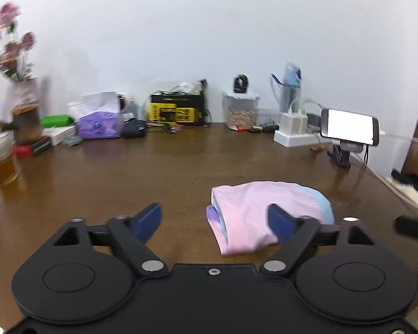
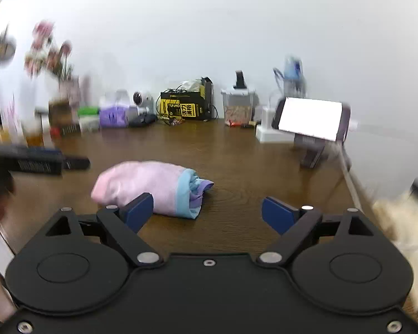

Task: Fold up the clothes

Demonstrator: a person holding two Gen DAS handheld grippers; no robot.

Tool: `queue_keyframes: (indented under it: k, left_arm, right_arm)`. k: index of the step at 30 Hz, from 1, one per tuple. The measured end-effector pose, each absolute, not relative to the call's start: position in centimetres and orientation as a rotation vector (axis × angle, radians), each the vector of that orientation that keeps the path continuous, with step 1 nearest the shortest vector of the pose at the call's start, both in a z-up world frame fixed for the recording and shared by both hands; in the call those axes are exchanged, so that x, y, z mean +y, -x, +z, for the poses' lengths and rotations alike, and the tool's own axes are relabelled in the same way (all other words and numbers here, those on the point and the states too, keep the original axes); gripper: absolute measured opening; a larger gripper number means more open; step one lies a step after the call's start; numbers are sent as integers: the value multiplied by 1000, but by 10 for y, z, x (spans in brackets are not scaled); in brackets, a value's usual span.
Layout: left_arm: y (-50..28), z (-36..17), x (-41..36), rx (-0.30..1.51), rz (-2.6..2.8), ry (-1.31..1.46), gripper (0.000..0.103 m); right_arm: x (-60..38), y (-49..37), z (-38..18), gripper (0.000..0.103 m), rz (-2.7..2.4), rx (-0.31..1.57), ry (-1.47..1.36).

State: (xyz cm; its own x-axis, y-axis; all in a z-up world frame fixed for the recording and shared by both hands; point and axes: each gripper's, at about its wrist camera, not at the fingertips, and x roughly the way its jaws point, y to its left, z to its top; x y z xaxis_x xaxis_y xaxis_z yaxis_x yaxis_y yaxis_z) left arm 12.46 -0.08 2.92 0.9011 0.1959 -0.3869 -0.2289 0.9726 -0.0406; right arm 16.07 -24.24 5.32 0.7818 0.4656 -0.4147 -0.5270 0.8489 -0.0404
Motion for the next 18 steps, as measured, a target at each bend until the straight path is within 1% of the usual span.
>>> queue_keyframes:
  k: [1,4,7,9,18]
  left_arm:
    - [-117,28,-3,389,235,92,103]
    - [-95,23,-12,383,283,100,103]
    - [-77,15,-25,345,348,0,103]
    - [-74,14,-29,355,347,-37,103]
    - [-68,15,-31,402,308,-19,103]
  right_arm:
    - [-232,-151,51,91,527,373,220]
    - [-223,-139,48,91,536,345,272]
    - [-219,-129,45,92,560,348,270]
    - [-220,-128,44,92,561,356,261]
    - [-227,-123,38,92,506,391,240]
